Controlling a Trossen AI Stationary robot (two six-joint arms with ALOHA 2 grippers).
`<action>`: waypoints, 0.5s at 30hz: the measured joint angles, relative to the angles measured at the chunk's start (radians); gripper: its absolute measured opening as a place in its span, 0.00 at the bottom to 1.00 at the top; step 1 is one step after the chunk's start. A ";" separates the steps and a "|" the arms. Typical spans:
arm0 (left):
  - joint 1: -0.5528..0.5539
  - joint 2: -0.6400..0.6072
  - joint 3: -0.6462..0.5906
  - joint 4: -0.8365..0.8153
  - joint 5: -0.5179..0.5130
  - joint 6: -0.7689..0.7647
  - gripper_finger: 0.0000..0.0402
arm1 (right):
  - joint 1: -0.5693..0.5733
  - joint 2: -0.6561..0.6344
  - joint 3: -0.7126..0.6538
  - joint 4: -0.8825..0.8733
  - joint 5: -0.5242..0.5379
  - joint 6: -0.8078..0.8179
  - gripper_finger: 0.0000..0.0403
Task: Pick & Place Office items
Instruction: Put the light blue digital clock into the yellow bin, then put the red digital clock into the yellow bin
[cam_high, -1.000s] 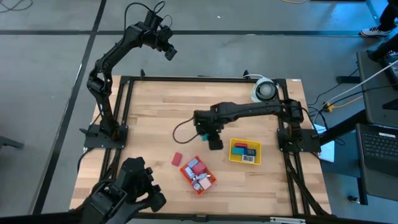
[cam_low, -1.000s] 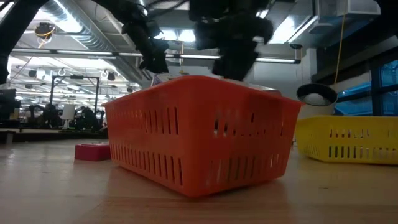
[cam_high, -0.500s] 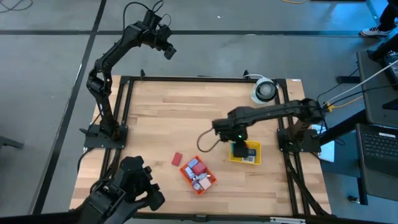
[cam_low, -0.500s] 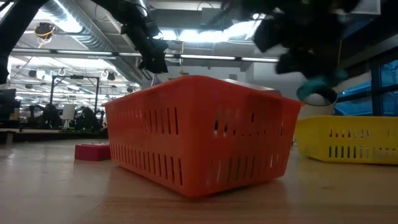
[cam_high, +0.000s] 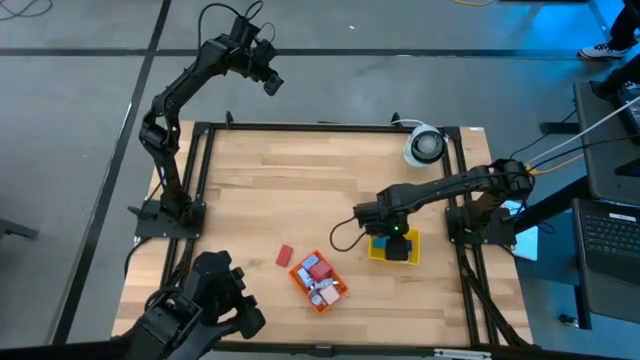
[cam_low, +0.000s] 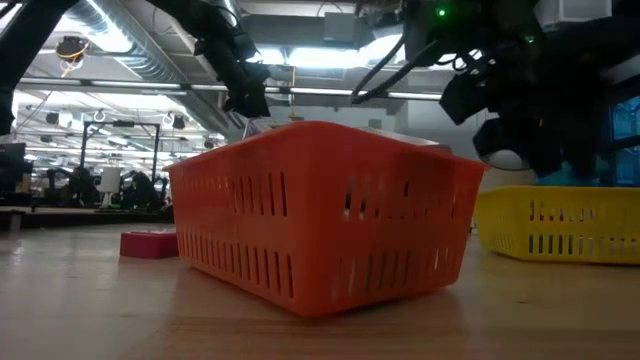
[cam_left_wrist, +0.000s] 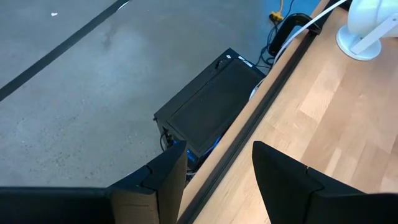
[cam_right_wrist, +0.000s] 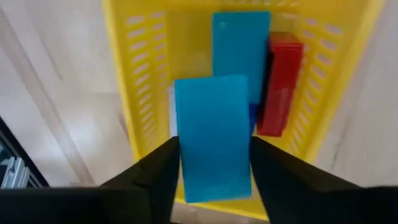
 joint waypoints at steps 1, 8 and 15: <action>0.000 0.000 0.000 0.000 0.000 0.000 0.44 | 0.000 0.000 0.000 -0.001 -0.003 -0.005 0.52; 0.000 0.000 0.000 0.000 0.000 0.001 0.44 | 0.000 -0.025 0.004 -0.010 -0.001 0.001 0.69; -0.007 -0.021 0.021 -0.007 -0.044 -0.005 0.44 | -0.030 -0.062 0.112 0.023 0.080 0.039 0.68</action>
